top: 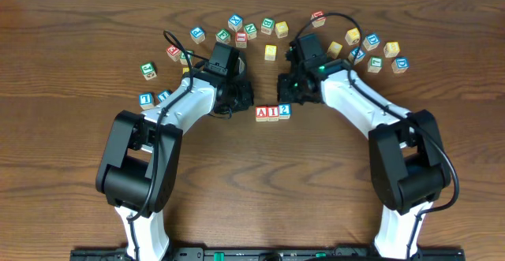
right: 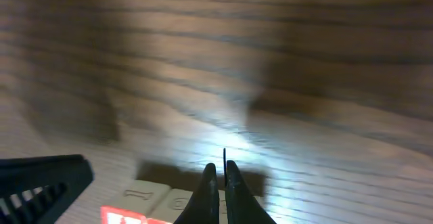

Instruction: Spell out AI2

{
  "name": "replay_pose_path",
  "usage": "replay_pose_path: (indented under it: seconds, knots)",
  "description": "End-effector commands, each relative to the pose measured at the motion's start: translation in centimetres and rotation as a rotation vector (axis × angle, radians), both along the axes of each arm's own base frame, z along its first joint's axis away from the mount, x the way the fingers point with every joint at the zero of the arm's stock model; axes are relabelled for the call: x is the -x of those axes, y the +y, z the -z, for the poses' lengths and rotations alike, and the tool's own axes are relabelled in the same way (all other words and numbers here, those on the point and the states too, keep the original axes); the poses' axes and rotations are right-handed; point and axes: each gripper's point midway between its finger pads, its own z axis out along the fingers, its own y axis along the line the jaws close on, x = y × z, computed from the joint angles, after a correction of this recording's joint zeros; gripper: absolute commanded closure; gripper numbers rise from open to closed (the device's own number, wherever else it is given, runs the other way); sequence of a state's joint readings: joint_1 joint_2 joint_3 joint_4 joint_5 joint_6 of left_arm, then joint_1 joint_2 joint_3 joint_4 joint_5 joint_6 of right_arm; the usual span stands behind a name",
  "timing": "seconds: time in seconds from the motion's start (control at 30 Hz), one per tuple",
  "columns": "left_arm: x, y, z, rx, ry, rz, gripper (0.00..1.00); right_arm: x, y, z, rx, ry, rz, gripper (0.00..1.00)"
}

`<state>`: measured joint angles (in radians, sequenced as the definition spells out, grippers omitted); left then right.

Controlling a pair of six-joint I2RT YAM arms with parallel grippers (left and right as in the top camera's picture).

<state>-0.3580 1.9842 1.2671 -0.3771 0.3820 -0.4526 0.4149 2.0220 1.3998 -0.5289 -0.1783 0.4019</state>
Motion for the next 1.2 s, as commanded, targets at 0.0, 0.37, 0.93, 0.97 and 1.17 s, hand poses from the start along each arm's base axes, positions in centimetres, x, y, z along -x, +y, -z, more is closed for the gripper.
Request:
replay_pose_path:
  seconds: [0.0, 0.37, 0.93, 0.97, 1.17]
  knots:
    - [0.2, 0.4, 0.6, -0.018, 0.011, -0.016, 0.92, -0.5, 0.7, -0.9, 0.005, -0.034, -0.001, 0.99]
    - [0.2, 0.4, 0.6, -0.019, 0.013, -0.016, 0.92, 0.6, 0.9, 1.1, 0.035, 0.016, 0.0, 0.99]
    - [0.2, 0.5, 0.6, -0.019, 0.013, -0.016, 0.93, 1.8, 0.4, 1.6, 0.056, 0.067, 0.004, 0.99]
    - [0.2, 0.5, 0.6, -0.019, 0.013, -0.016, 0.93, 1.8, 0.4, 1.6, 0.057, 0.07, 0.004, 0.99]
    - [0.2, 0.5, 0.6, -0.019, 0.013, -0.016, 0.93, 2.2, 0.5, 1.7, 0.053, 0.085, 0.0, 0.99]
